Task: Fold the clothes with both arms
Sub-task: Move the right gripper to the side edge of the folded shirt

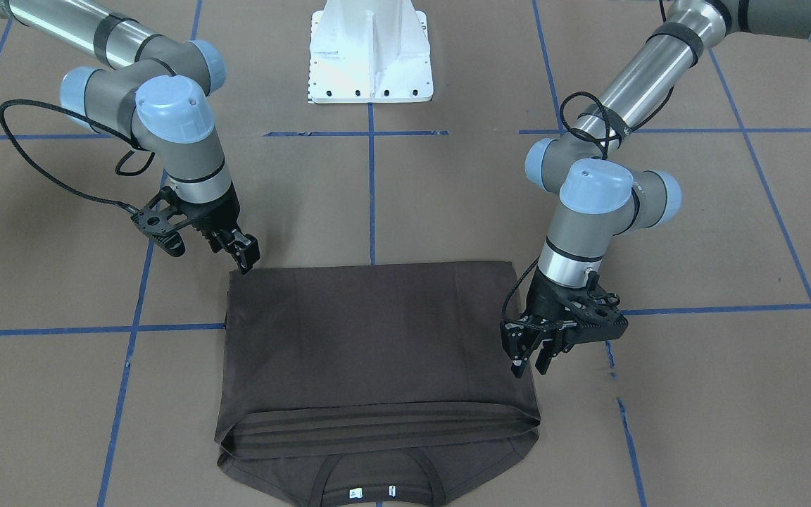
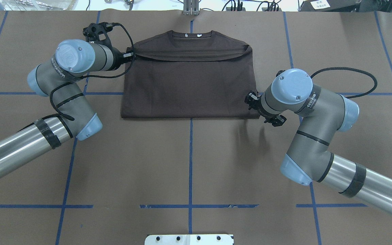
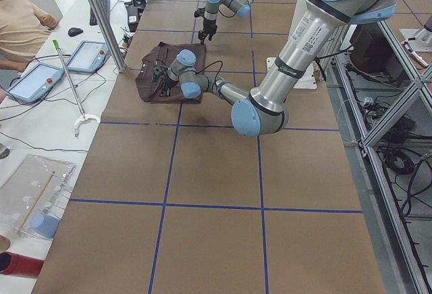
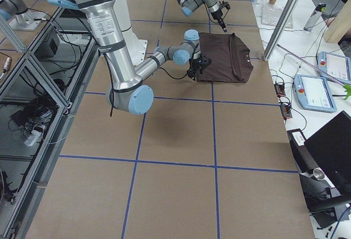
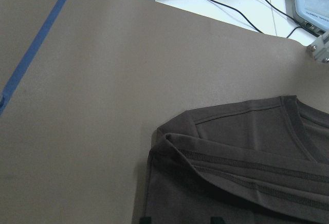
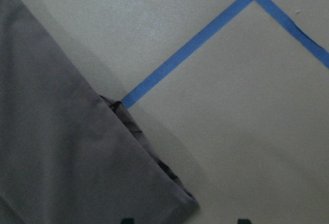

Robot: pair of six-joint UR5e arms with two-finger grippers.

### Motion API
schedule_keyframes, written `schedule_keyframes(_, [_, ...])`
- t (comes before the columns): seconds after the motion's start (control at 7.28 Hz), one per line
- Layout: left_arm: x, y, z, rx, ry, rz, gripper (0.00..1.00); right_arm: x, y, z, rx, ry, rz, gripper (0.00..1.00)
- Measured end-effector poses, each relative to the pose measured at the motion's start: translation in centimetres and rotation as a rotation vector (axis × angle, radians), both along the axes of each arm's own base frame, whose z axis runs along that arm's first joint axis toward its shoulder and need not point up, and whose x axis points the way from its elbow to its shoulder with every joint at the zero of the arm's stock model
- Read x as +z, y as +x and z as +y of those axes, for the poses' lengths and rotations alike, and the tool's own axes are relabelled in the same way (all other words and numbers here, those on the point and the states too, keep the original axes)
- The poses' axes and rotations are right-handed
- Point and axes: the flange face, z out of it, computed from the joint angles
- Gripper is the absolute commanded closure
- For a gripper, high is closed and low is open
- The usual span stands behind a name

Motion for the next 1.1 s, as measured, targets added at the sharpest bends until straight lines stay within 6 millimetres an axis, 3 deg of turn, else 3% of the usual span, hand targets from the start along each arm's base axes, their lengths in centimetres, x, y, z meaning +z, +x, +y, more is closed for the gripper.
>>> schedule_keyframes(0.41, [0.17, -0.04, 0.00, -0.001, -0.002, -0.001, 0.50, 1.09, -0.55, -0.44, 0.013, -0.009, 0.003, 0.31])
schedule_keyframes(0.55, [0.23, 0.01, 0.01, 0.000, -0.003, -0.002, 0.50, 1.31, -0.73, -0.54, 0.013, -0.009, 0.008, 0.52])
schedule_keyframes(0.69, [0.30, 0.07, 0.05, 0.000, -0.004, -0.003, 0.50, 1.35, -0.83, -0.60, 0.014, -0.008, 0.010, 1.00])
schedule_keyframes(1.1, [0.37, 0.15, 0.11, 0.001, -0.006, -0.003, 0.50, 1.43, -0.94, -0.65, 0.014, -0.009, 0.012, 1.00])
